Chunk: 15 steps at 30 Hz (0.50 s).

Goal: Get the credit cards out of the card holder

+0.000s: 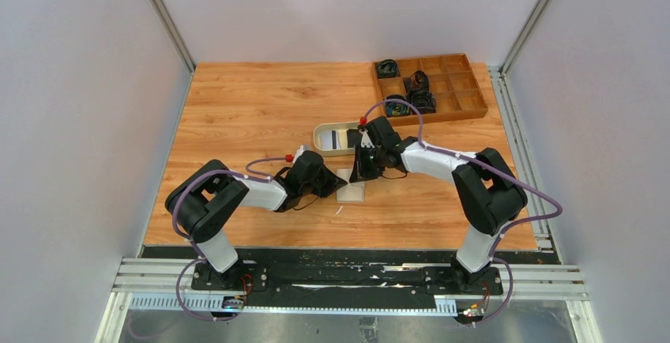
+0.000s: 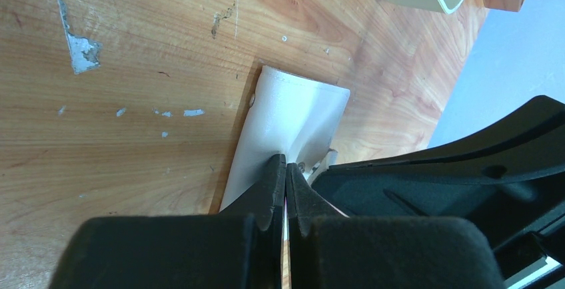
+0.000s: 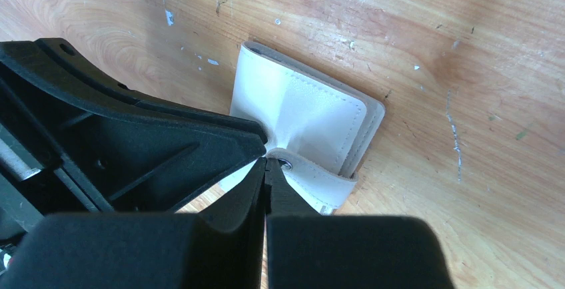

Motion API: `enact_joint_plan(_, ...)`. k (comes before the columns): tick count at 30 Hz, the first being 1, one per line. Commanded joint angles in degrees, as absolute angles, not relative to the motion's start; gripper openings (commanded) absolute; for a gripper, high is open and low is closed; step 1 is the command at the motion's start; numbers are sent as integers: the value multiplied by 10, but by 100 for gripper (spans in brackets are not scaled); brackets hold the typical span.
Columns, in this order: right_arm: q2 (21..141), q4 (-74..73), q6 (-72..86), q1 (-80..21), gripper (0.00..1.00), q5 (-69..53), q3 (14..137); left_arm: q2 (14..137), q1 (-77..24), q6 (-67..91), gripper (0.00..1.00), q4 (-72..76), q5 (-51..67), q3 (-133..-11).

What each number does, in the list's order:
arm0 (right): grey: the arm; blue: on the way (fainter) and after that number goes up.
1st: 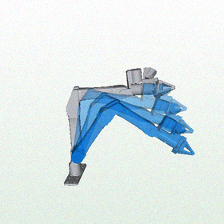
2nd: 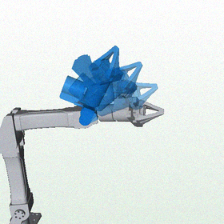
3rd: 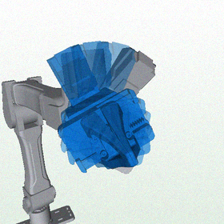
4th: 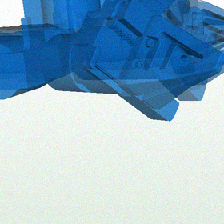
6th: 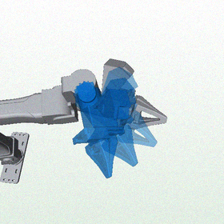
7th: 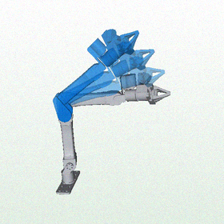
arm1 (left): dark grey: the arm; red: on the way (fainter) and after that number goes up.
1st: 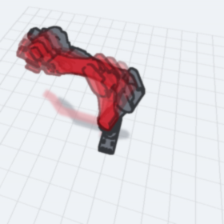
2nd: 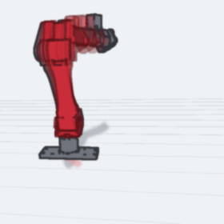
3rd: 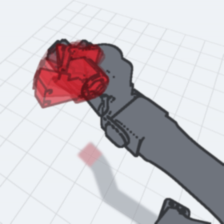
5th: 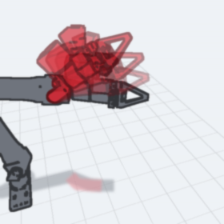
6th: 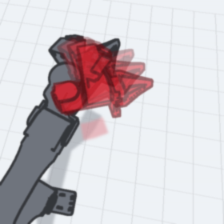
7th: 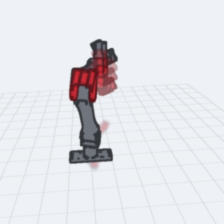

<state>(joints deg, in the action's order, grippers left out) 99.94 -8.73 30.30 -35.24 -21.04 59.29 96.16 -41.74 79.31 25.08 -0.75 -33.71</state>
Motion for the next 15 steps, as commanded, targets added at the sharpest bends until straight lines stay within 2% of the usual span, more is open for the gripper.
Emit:
enact_joint_plan(1,985,-108,301,-348,0,-214,596,977,-413,776,0,172,-35,-325)
enact_joint_plan(15,993,-108,307,-348,0,-223,583,978,-412,773,0,163,-37,-331)
